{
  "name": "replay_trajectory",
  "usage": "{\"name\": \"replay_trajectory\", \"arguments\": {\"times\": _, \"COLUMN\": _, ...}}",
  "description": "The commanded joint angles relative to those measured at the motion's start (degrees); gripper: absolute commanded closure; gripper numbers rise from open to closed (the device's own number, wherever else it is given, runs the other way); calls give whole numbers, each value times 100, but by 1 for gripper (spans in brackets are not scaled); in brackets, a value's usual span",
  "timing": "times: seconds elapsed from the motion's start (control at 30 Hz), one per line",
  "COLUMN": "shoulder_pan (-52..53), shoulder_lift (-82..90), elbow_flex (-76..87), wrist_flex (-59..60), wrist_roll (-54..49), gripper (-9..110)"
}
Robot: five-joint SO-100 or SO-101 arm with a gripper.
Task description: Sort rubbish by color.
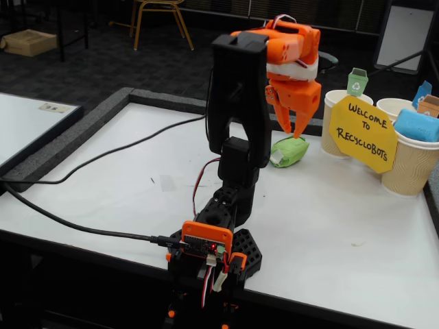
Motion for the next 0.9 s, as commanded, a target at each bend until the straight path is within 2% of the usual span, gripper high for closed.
{"name": "replay_trajectory", "arguments": {"times": 0.0, "shoulder_pan": -97, "shoulder_lift": -132, "elbow_flex": -993, "wrist_flex": -308, "wrist_roll": -114, "gripper": 101}}
{"name": "replay_trajectory", "arguments": {"times": 0.17, "shoulder_pan": -114, "shoulder_lift": -563, "elbow_flex": -1327, "wrist_flex": -668, "wrist_roll": -114, "gripper": 101}}
{"name": "replay_trajectory", "arguments": {"times": 0.3, "shoulder_pan": -70, "shoulder_lift": -905, "elbow_flex": -1494, "wrist_flex": -747, "wrist_roll": -114, "gripper": 87}}
{"name": "replay_trajectory", "arguments": {"times": 0.53, "shoulder_pan": 114, "shoulder_lift": -1292, "elbow_flex": -1600, "wrist_flex": -624, "wrist_roll": -114, "gripper": 70}}
{"name": "replay_trajectory", "arguments": {"times": 0.77, "shoulder_pan": 334, "shoulder_lift": -1872, "elbow_flex": -1978, "wrist_flex": -501, "wrist_roll": -114, "gripper": 69}}
{"name": "replay_trajectory", "arguments": {"times": 0.87, "shoulder_pan": 387, "shoulder_lift": -2109, "elbow_flex": -2092, "wrist_flex": -492, "wrist_roll": -105, "gripper": 75}}
